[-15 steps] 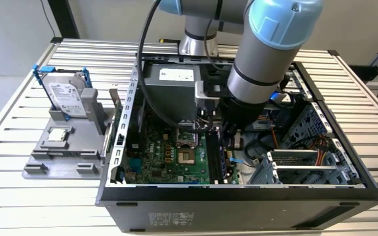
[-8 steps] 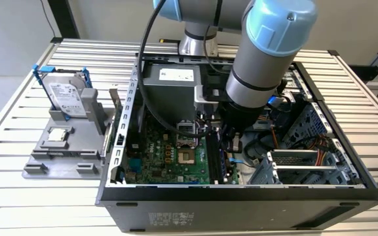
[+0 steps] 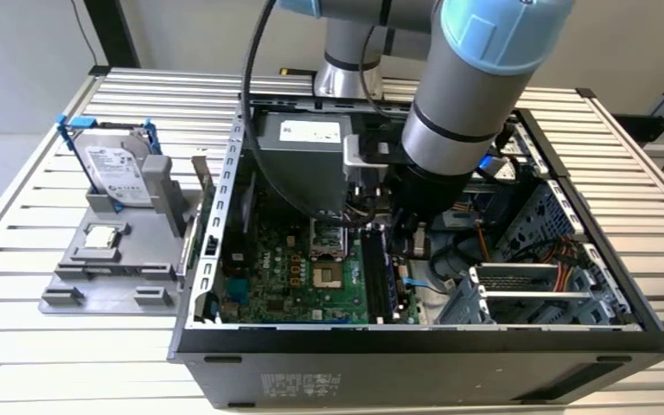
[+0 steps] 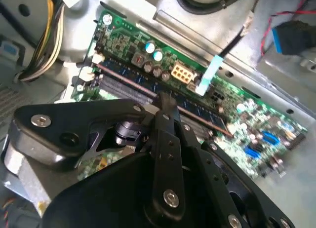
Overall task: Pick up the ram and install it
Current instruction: 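Press down the ram until it locks into place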
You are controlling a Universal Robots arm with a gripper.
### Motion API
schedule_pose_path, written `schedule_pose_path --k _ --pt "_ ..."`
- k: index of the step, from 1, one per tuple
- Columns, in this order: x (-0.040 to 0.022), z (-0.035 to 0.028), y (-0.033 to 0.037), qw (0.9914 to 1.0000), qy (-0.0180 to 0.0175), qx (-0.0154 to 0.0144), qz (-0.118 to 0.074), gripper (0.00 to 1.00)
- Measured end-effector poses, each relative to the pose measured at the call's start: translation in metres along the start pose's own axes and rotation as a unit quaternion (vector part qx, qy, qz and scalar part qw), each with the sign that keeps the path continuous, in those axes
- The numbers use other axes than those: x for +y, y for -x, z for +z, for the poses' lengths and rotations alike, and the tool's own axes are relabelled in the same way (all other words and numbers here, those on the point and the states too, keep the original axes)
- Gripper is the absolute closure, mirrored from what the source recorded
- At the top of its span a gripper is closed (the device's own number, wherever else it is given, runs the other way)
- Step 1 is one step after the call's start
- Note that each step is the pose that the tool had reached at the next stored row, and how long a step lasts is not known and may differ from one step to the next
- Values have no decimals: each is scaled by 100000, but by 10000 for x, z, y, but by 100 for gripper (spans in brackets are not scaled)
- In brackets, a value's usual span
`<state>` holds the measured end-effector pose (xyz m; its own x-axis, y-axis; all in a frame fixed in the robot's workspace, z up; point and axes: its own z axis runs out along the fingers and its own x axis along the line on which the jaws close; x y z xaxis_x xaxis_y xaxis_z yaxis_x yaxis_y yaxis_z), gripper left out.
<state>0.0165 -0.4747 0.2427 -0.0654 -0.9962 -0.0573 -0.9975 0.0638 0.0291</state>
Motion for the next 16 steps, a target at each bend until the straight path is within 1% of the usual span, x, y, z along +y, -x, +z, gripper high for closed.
schedule_pose_path --k 11,12,16 --pt "14 -498 28 100000 2 16 -1 100" --pt "15 -508 29 100000 1 16 -2 100" --pt "15 -508 29 100000 -6 4 -5 100"
